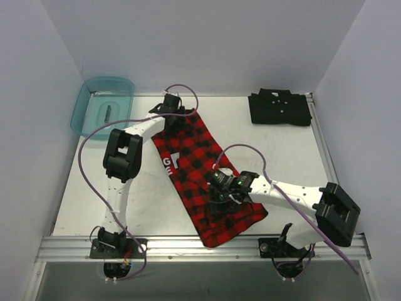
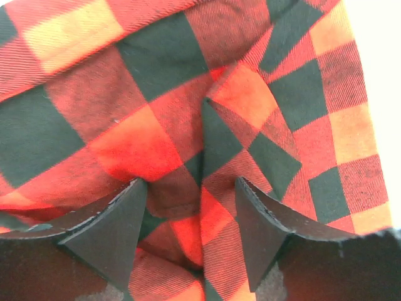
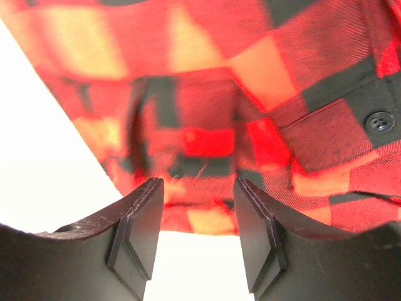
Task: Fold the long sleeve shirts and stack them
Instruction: Fold the shirt
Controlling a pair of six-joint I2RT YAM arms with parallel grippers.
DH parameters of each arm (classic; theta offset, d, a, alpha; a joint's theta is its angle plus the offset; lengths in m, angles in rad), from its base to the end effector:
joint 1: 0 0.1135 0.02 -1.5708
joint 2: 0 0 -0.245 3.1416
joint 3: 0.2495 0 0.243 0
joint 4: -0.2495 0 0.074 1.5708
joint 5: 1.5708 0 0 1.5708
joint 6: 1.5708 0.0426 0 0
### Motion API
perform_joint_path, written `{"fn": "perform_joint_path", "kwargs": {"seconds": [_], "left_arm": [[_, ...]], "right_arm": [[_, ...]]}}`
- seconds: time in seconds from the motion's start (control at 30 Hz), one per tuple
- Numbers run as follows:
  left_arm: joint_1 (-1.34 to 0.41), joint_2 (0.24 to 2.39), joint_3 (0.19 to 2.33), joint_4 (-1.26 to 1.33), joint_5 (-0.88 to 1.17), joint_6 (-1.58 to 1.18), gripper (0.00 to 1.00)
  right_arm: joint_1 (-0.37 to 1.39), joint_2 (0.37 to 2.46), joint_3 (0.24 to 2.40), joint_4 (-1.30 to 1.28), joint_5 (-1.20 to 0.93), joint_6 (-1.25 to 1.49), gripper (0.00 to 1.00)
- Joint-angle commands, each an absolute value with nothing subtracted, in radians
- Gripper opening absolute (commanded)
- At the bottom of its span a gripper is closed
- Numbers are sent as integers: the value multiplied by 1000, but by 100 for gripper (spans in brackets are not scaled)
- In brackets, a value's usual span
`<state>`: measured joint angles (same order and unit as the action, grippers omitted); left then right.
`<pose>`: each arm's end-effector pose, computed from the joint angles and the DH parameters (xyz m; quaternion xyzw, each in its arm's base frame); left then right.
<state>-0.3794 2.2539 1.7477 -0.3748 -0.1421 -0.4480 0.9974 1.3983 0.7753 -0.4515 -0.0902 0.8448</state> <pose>0.4515 -0.1735 0.1522 -0.0562 0.9374 -0.0744 0.3357 0.1376 0.2202 0.1638 -0.0848 0.9647 0.2218 0.1136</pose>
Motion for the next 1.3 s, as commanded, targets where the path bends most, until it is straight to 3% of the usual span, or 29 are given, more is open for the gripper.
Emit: {"fn": "perform_joint_path", "kwargs": {"seconds": [0.0, 0.13, 0.23, 0.43, 0.5, 0.6, 0.87, 1.27], "left_arm": [[-371, 2261, 1871, -336, -117, -324, 70], [-377, 2113, 1835, -307, -107, -359, 79], [-403, 1924, 1677, -311, -176, -443, 83], [-529, 1689, 1350, -382, -307, -612, 82], [-563, 1663, 1292, -365, -333, -647, 81], [-581, 1693, 1226, -336, -325, -689, 76], [-555, 1870, 1275, -334, -330, -672, 65], [-446, 2181, 1624, -396, -247, -493, 68]], "right_arm": [[1014, 1377, 900, -512, -73, 819, 49], [968, 1336, 971, -540, -60, 697, 49], [833, 1298, 948, -543, -72, 629, 49], [663, 1305, 890, -551, -121, 477, 43], [643, 1310, 868, -549, -123, 469, 37], [627, 1328, 835, -542, -126, 469, 29], [630, 1402, 747, -477, -190, 518, 28], [873, 1540, 816, -350, -308, 698, 28]]}}
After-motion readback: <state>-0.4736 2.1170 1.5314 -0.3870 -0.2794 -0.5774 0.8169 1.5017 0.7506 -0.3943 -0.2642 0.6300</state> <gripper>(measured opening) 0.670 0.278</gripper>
